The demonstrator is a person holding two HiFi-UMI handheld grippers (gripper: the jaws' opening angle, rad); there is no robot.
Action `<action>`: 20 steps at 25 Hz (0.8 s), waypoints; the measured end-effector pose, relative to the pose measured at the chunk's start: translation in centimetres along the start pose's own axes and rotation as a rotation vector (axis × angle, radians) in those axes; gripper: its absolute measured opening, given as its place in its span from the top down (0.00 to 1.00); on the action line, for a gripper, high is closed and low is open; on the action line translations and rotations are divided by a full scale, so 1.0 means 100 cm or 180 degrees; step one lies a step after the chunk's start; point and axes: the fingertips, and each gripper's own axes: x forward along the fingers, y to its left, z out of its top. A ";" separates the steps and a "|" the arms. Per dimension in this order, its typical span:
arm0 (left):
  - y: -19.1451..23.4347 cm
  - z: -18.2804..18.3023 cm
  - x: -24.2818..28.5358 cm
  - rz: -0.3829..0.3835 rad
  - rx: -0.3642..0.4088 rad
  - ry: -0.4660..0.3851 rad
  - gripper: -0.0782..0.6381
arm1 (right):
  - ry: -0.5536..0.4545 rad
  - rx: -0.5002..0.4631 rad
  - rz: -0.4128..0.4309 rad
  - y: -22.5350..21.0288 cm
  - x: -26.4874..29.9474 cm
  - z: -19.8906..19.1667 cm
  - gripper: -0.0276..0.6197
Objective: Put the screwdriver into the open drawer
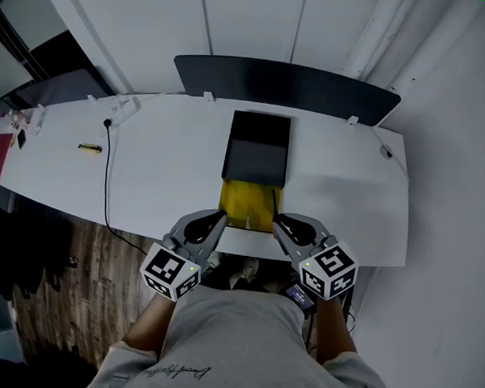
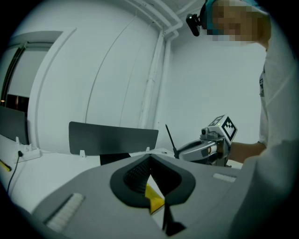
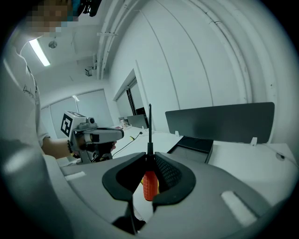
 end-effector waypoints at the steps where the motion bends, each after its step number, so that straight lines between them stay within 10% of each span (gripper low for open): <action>1: 0.001 0.000 0.001 -0.0014 0.0001 0.0006 0.89 | -0.0002 0.0000 -0.0014 -0.001 0.000 0.001 0.84; 20: 0.043 0.005 0.031 -0.0368 0.0025 0.0092 0.89 | 0.0172 -0.0021 -0.0291 -0.015 0.040 0.013 0.84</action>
